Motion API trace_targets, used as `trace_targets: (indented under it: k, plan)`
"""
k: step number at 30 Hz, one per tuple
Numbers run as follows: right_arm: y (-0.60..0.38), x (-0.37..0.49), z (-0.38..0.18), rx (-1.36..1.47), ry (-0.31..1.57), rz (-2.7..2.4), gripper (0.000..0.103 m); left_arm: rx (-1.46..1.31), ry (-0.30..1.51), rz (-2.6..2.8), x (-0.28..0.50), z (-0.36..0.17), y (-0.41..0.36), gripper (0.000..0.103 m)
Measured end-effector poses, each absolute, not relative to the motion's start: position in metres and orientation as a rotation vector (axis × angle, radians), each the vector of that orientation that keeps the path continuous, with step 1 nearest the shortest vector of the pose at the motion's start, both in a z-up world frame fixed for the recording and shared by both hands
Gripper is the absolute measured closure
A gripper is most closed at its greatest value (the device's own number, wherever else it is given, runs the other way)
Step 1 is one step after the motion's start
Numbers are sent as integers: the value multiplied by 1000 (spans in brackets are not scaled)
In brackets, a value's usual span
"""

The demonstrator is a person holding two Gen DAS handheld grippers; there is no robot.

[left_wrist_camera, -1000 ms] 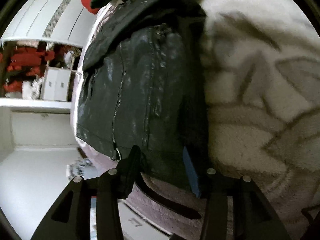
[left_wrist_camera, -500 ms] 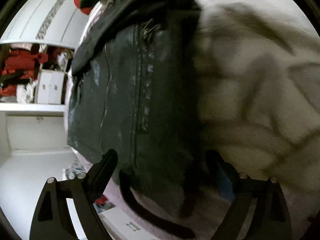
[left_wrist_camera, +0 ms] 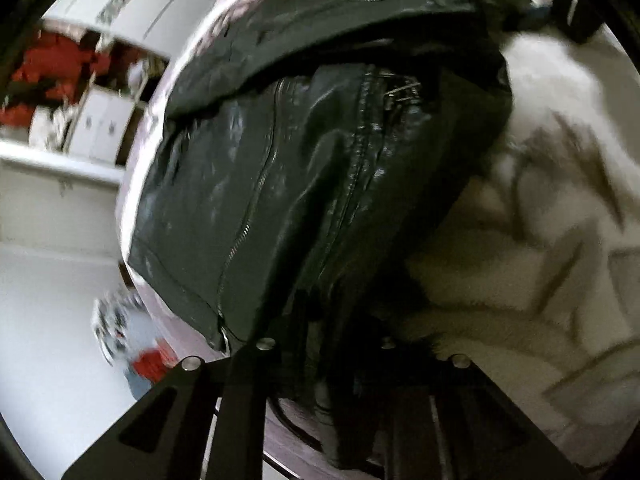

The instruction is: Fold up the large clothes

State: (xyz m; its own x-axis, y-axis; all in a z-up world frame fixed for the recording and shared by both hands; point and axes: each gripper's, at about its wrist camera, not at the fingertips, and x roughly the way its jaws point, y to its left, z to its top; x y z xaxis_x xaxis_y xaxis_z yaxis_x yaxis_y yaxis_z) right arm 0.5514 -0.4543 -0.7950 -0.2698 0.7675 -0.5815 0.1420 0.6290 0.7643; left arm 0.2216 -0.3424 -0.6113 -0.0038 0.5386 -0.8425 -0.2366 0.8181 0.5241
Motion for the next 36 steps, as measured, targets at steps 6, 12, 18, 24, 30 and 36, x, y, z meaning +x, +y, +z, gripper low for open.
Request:
trace_targets:
  k: [6,12,18,24,30,36]
  plan:
    - [-441,556,-807,847,1787,667,19,196,1466,627,222,-612,-337,89]
    - [-427,556,-809,811,1789,630,19,175,1470,613,220,-611,-334,90]
    - [-407,559,-807,806,1788,601,44,138,1474,605,220,-608,-324,90]
    - [-408,557,-804,837,1767,594,63,86,1474,602,221,-605,-317,90]
    - [-414,557,-793,813,1747,600,70,12,1475,593,221,-600,-309,90]
    - [-412,557,-775,769,1722,596,77,-14,1458,572,218,-592,-305,92]
